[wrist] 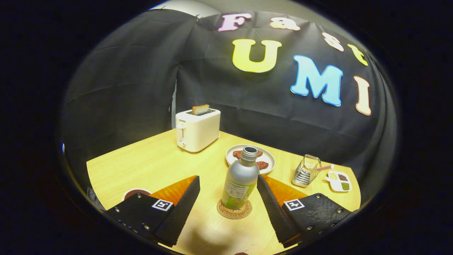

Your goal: Take the bottle from table, then pour the juice into the cup, finally place the bottle on the coaster

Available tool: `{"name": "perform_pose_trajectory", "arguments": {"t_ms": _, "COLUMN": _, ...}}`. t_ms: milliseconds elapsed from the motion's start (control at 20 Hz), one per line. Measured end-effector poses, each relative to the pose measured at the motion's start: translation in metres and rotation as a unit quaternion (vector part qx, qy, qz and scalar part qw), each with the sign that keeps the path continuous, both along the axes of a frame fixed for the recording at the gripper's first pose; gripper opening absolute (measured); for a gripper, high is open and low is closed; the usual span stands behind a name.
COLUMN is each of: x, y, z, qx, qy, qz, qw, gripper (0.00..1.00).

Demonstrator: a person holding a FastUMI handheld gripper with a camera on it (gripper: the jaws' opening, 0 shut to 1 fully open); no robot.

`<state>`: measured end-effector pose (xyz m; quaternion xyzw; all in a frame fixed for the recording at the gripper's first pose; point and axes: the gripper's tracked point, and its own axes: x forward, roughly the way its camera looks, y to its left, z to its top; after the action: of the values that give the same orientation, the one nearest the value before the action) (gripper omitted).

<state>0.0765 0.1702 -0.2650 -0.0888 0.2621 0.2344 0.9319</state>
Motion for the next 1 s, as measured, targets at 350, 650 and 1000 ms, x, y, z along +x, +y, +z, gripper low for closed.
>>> {"name": "perform_pose_trajectory", "arguments": {"t_ms": 350, "x": -0.042, "y": -0.018, "z": 0.068, "qx": 0.049, "qy": -0.060, "qz": -0.036, "qw": 0.996, "gripper": 0.98}}
{"name": "perform_pose_trajectory", "arguments": {"t_ms": 650, "x": -0.051, "y": -0.035, "z": 0.108, "qx": 0.069, "qy": -0.104, "qz": -0.058, "qw": 0.991, "gripper": 0.98}}
{"name": "perform_pose_trajectory", "arguments": {"t_ms": 1000, "x": -0.033, "y": -0.056, "z": 0.135, "qx": 0.089, "qy": -0.127, "qz": -0.090, "qw": 0.984, "gripper": 0.98}}
